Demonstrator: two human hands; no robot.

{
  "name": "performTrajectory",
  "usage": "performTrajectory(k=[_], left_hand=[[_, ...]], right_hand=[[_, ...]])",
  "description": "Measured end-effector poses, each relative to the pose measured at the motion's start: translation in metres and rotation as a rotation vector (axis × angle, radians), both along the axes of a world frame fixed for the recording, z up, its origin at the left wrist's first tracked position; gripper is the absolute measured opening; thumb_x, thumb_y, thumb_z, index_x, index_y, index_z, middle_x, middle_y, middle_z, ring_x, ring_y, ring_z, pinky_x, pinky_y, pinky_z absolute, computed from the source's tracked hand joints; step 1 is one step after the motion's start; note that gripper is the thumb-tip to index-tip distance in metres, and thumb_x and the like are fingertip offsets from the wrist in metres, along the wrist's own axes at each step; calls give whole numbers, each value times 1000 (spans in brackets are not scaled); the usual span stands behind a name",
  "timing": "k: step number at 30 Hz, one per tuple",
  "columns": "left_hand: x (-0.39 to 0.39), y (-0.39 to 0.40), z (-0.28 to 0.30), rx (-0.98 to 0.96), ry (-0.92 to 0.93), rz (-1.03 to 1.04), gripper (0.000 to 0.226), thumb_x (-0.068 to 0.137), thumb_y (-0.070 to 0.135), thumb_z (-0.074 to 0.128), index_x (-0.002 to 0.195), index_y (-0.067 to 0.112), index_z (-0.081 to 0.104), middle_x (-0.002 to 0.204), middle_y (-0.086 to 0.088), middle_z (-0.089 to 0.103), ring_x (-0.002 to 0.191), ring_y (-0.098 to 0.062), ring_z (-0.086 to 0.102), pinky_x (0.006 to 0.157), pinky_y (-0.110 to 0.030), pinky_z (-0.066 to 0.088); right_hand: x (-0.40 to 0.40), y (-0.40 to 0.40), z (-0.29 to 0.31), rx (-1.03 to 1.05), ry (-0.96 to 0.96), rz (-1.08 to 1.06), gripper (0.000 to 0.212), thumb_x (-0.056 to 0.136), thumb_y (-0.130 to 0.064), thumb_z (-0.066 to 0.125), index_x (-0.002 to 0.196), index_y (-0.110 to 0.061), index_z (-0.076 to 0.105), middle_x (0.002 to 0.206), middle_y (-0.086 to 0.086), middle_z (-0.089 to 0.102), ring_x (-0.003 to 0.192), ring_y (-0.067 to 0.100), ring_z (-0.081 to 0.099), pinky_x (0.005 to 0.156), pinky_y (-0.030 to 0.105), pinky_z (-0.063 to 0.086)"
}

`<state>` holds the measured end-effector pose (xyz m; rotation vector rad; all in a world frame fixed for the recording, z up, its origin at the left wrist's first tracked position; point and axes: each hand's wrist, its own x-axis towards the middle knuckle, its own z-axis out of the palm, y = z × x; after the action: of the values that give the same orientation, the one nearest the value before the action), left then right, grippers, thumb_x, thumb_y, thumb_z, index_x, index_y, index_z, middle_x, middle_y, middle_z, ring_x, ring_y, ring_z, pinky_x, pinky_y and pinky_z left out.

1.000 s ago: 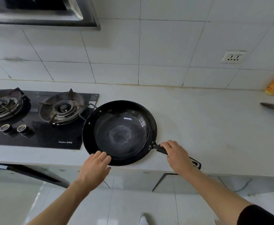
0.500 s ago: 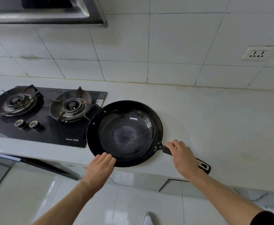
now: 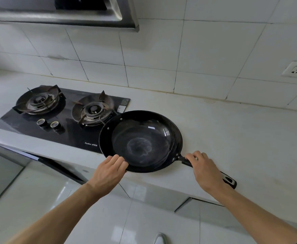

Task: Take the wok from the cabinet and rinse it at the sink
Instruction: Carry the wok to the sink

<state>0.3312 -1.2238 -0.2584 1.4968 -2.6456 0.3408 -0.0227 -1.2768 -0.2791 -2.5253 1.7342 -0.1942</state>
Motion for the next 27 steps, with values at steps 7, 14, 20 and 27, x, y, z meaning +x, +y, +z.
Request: performTrajectory(k=[7, 14, 20, 27], left_hand=[[53, 16, 31, -132, 0, 42, 16, 97, 21, 45, 92, 12, 58, 87, -2, 54, 75, -20, 49, 65, -34, 49], [149, 57, 81, -261, -19, 125, 21, 98, 21, 42, 94, 10, 59, 87, -4, 55, 75, -22, 51, 65, -35, 49], [256, 110, 116, -368, -13, 225, 14, 97, 14, 44, 97, 8, 57, 89, -7, 55, 78, -25, 52, 67, -38, 48], [353, 176, 130, -436, -40, 396, 8, 95, 14, 53, 96, 7, 57, 89, -9, 55, 77, -28, 52, 68, -40, 46]], right_hand=[[54, -6, 37, -67, -32, 49, 58, 66, 16, 63, 109, -23, 53, 97, -1, 50, 76, 20, 45, 57, 32, 40], [162, -3, 90, -177, -62, 146, 59, 67, 15, 61, 111, -23, 53, 99, -1, 51, 81, 23, 48, 59, 35, 44], [281, 11, 136, -292, -60, 262, 60, 69, 15, 59, 114, -25, 52, 100, -2, 51, 83, 20, 47, 60, 29, 36], [407, 24, 168, -315, -122, 468, 58, 75, 12, 61, 121, -23, 52, 108, 1, 55, 95, 22, 51, 70, 36, 50]])
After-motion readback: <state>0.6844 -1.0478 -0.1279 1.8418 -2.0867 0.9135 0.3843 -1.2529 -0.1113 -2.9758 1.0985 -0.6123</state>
